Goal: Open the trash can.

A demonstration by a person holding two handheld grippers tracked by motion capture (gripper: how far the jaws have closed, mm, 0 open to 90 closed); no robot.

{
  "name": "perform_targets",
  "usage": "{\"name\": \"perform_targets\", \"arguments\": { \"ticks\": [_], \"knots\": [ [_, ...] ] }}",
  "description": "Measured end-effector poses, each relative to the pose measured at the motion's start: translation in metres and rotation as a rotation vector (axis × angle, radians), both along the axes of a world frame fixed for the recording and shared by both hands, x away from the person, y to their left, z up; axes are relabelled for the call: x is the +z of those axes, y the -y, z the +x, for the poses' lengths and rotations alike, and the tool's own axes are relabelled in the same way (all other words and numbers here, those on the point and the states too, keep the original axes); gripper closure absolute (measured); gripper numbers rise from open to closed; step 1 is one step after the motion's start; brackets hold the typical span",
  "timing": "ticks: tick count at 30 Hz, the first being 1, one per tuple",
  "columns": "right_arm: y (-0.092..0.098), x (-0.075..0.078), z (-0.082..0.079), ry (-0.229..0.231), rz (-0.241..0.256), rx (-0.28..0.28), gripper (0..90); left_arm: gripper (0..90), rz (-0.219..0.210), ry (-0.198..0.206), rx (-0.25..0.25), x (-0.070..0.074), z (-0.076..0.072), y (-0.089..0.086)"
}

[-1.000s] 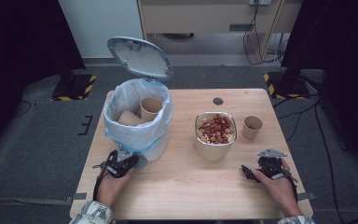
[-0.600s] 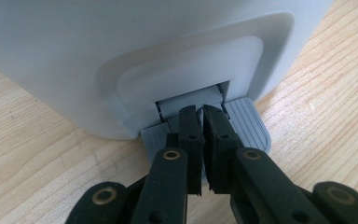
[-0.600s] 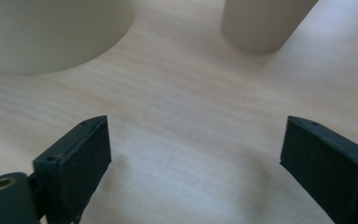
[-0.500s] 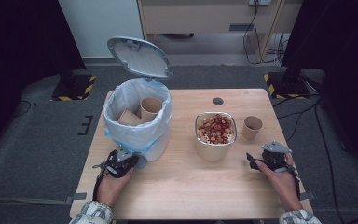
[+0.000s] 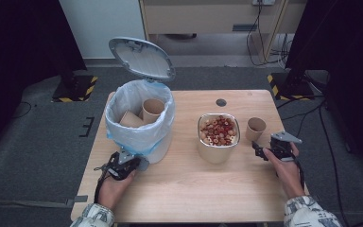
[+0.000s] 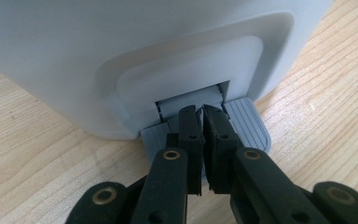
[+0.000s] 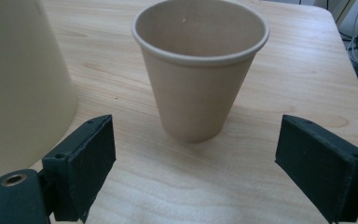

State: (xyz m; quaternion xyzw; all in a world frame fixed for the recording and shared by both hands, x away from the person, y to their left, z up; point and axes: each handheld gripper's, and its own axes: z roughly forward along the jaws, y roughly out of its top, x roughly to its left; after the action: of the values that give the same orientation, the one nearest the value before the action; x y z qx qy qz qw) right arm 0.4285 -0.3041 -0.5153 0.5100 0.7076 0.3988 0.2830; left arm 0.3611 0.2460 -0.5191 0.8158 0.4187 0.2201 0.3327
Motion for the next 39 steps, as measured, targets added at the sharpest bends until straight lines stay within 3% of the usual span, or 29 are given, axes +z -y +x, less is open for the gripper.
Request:
{"name": "perform_targets", "arguments": {
  "ticks": [11, 20, 25, 29, 39],
  "knots": [
    [-0.001, 0.010, 0.020, -0.008, -0.004, 0.019, 8.3, 85.6, 0.001, 0.000, -0.001, 0.000, 0.000, 0.000],
    [-0.001, 0.015, 0.026, -0.020, -0.016, 0.027, 9.0, 85.6, 0.002, 0.001, -0.001, 0.000, 0.000, 0.000],
    [-0.003, 0.012, 0.030, -0.020, -0.029, 0.046, 8.8, 85.6, 0.002, 0.001, -0.002, 0.000, 0.000, 0.000],
    [-0.003, 0.011, 0.034, 0.008, -0.007, 0.046, 9.6, 85.6, 0.003, 0.002, -0.002, 0.000, 0.000, 0.000],
    [-0.008, 0.000, 0.042, -0.009, -0.002, 0.048, 10.2, 85.6, 0.002, 0.003, -0.001, 0.000, 0.000, 0.000]
  ]
}}
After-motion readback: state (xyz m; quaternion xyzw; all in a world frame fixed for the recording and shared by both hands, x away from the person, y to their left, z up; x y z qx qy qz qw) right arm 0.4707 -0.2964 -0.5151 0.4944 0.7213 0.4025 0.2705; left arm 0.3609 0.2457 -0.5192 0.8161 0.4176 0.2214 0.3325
